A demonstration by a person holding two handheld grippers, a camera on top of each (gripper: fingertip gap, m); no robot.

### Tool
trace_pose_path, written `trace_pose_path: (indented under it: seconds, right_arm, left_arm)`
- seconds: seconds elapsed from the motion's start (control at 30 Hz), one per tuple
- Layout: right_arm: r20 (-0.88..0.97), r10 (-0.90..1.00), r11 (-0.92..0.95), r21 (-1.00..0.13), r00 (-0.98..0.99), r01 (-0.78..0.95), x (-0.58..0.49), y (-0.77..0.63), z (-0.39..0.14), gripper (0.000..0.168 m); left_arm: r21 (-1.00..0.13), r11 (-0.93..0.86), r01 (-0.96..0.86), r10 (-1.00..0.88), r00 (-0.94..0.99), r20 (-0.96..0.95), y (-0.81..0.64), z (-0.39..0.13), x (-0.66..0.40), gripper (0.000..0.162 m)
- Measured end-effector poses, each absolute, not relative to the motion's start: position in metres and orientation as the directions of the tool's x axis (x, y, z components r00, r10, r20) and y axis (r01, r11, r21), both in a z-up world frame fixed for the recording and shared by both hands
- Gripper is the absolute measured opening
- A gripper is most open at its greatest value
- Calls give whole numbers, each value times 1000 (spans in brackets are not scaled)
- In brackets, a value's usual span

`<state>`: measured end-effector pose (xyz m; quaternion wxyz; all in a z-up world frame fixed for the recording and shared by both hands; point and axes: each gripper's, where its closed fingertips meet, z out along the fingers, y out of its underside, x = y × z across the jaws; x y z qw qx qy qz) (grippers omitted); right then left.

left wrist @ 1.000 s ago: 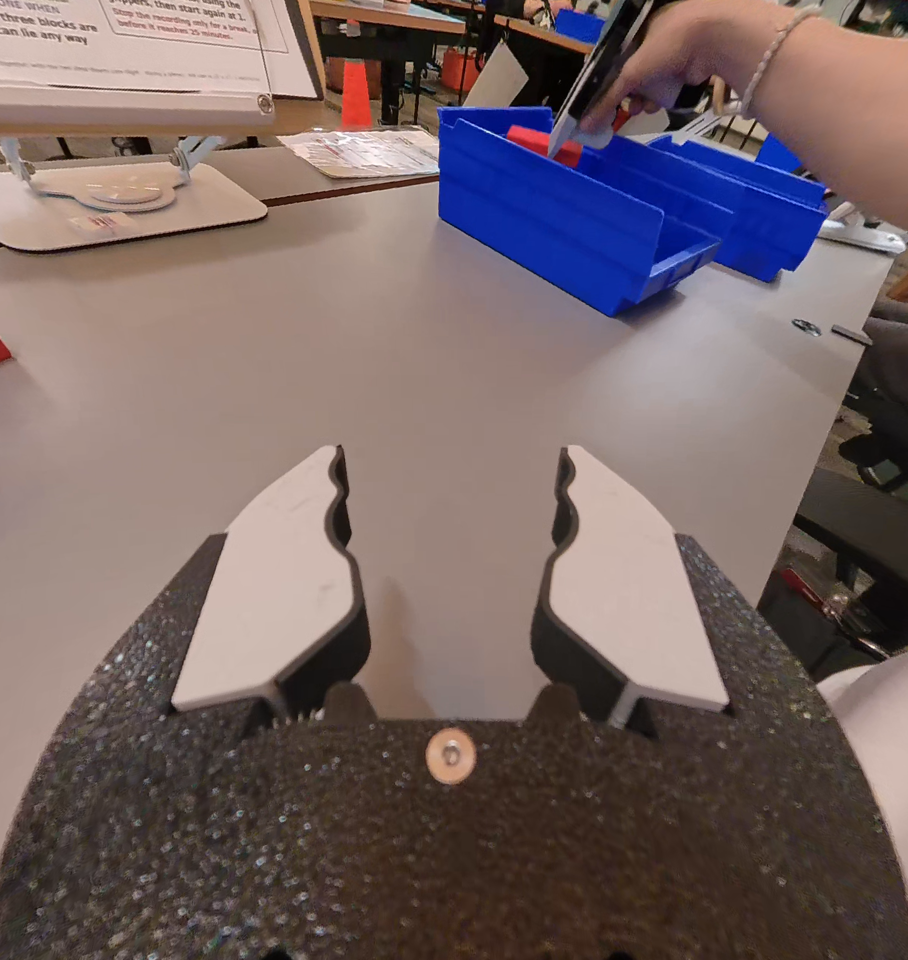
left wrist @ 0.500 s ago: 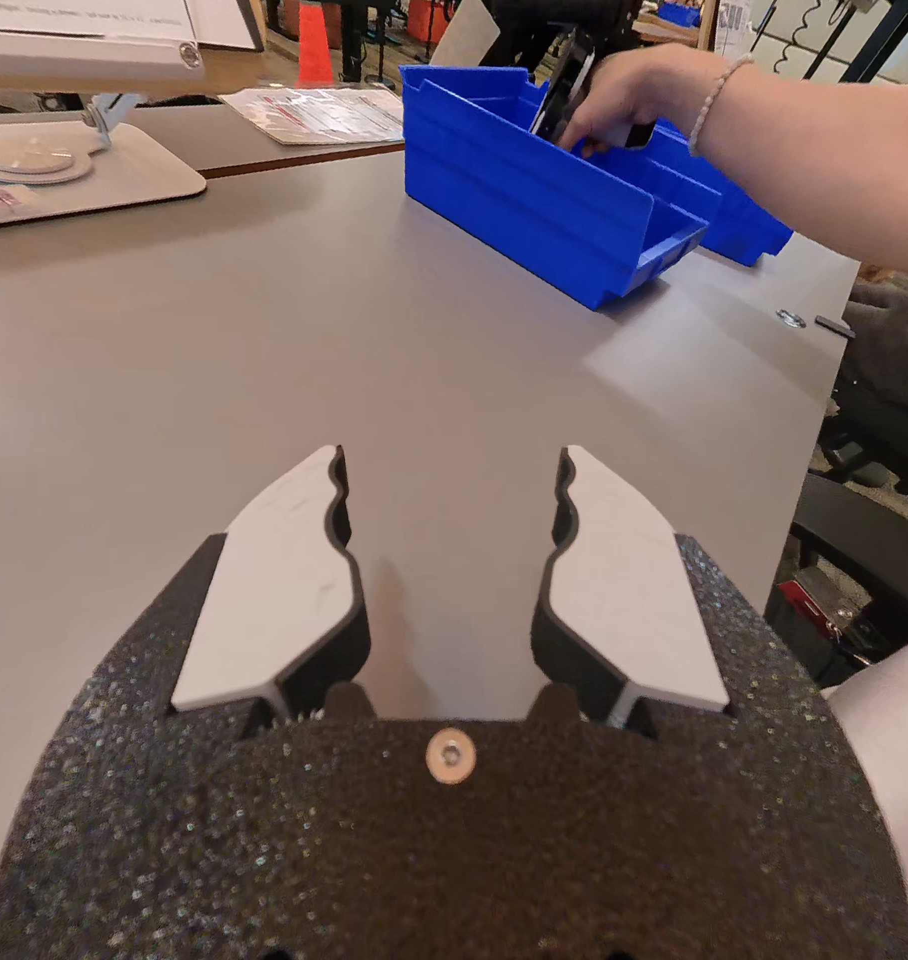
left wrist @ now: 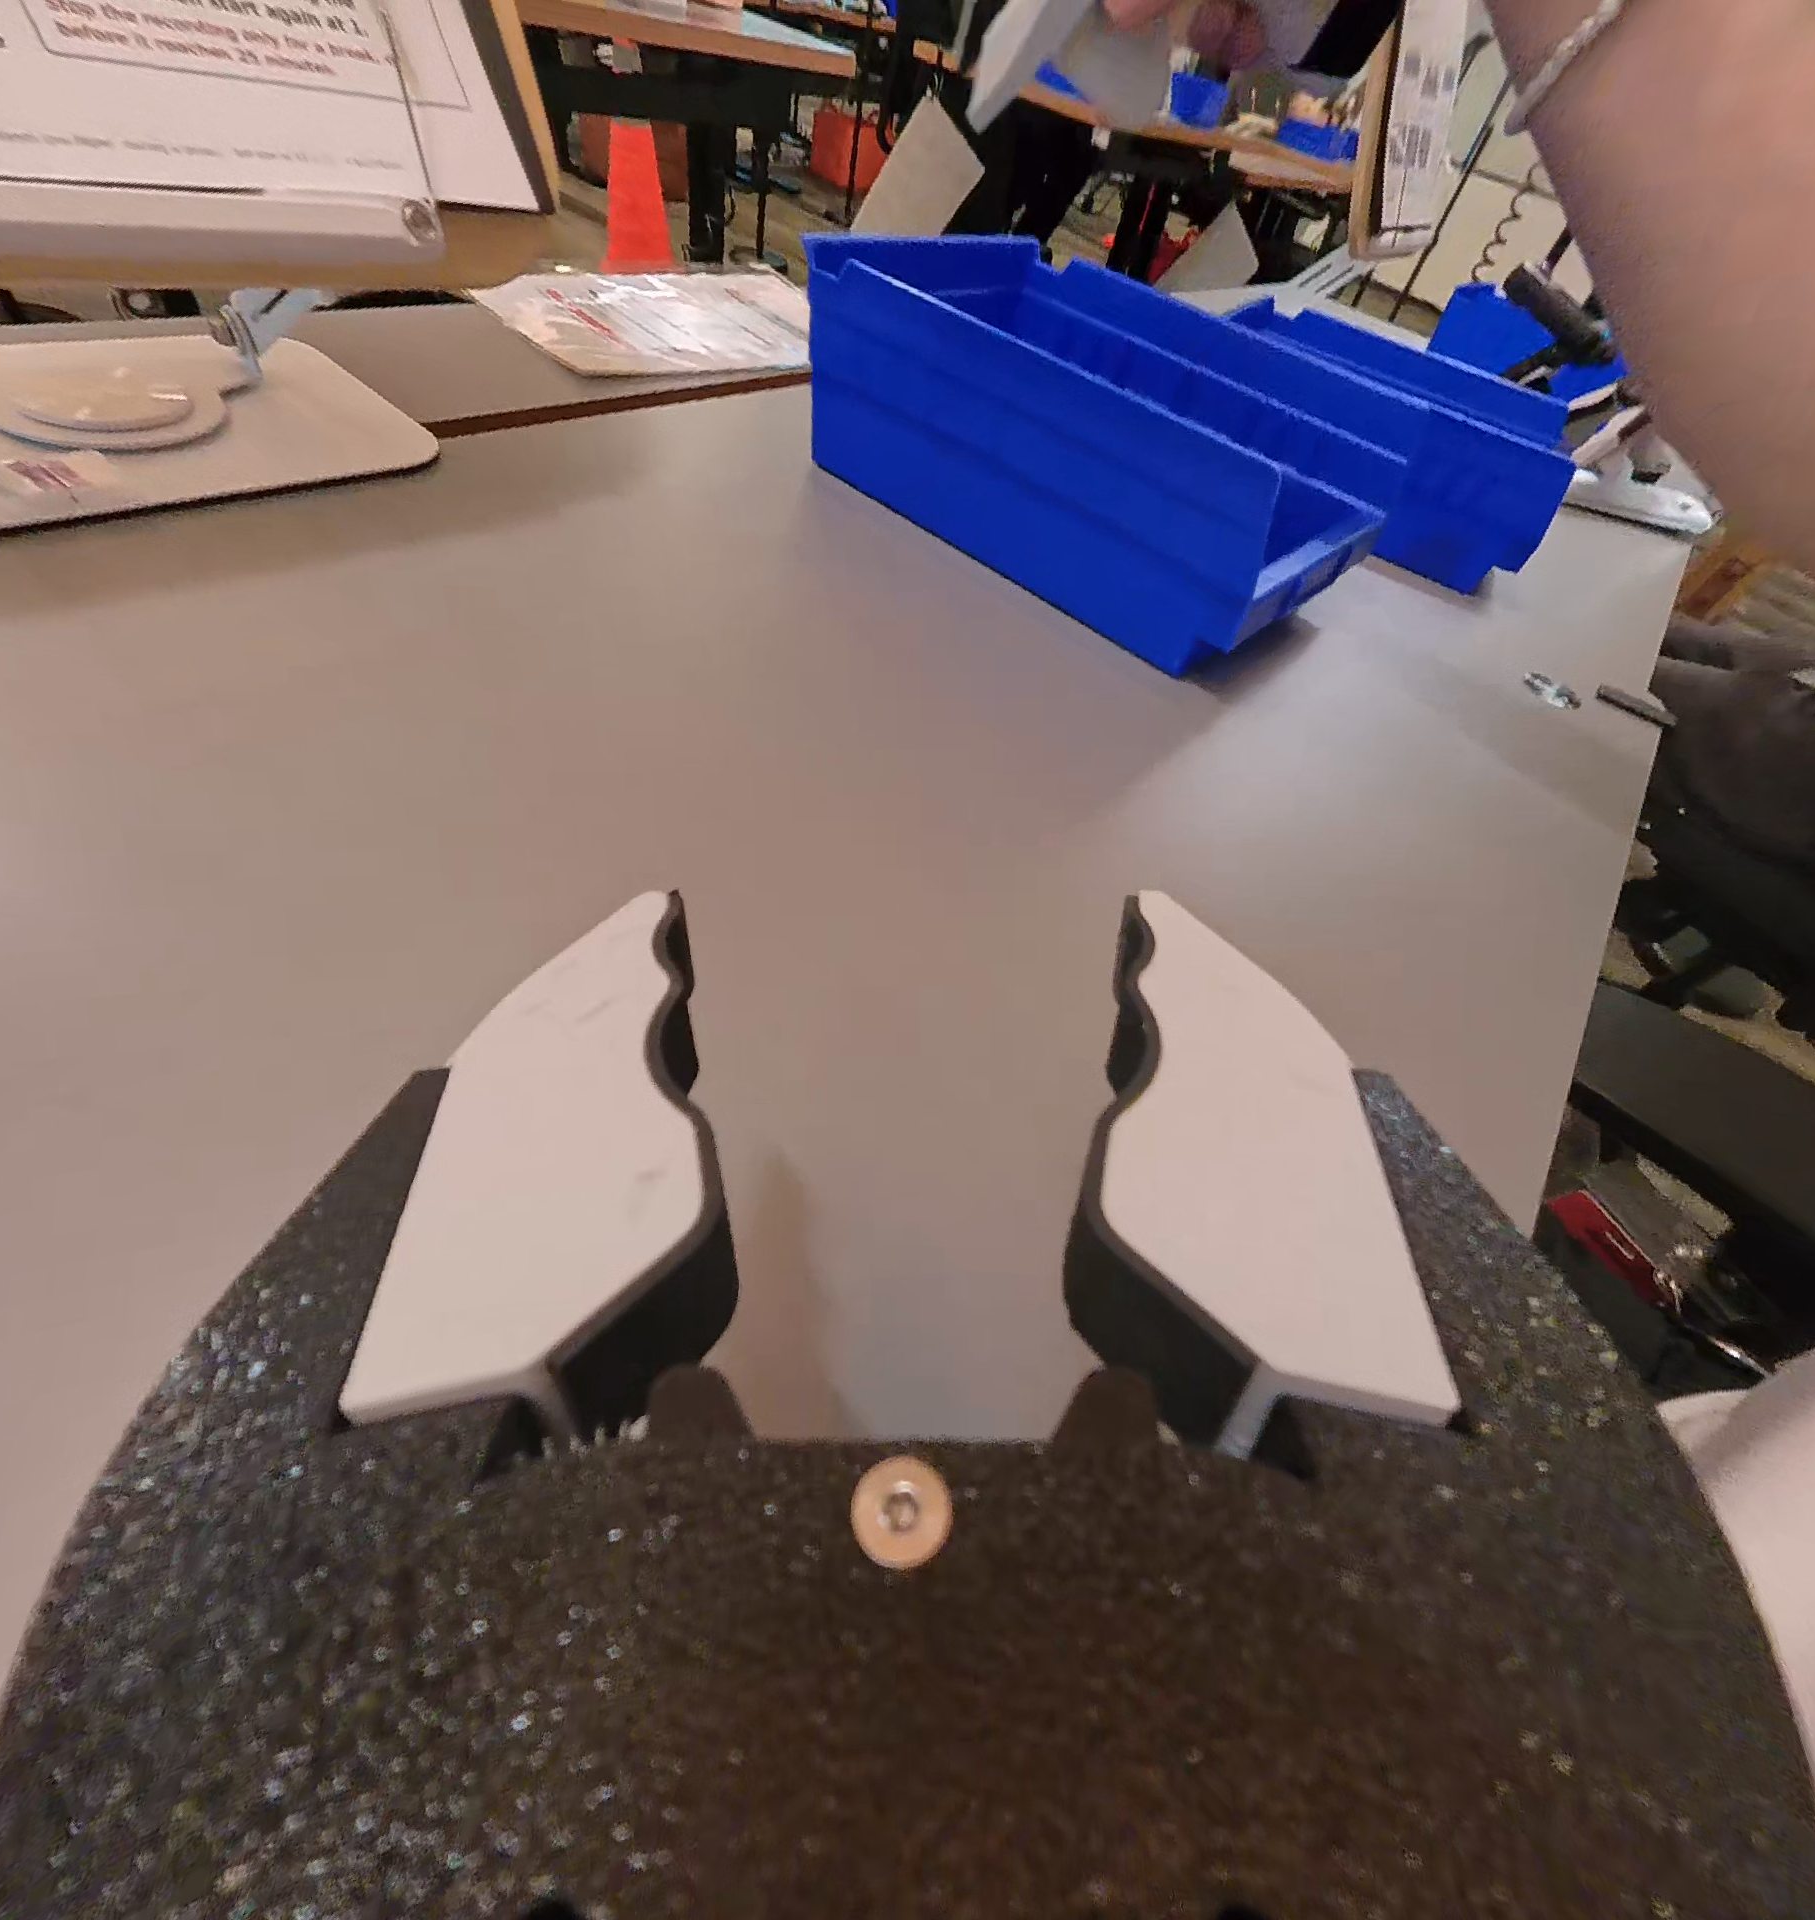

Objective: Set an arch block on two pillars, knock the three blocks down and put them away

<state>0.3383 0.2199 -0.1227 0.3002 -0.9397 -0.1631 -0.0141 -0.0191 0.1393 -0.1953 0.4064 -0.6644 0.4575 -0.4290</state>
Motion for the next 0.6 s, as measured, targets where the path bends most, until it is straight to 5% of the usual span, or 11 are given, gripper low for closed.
trace_pose_path:
  seconds: [0.03,0.2,0.6]
  right_arm:
    - [116,348,-729,-590,930,346,308,231,-115,64]
    - [79,543,-587,-677,836,445,155,299,-118,68]
    - [129,856,-390,-473,500,790,-22,410,-234,70]
  left_arm:
    - [-935,-256,-247,-955,215,204,142,-194,-19,77]
    - [-937,-283,-203,-944,229,236,154,-186,-25,77]
    - [-935,-284,-212,-914,354,197,164,-199,-101,78]
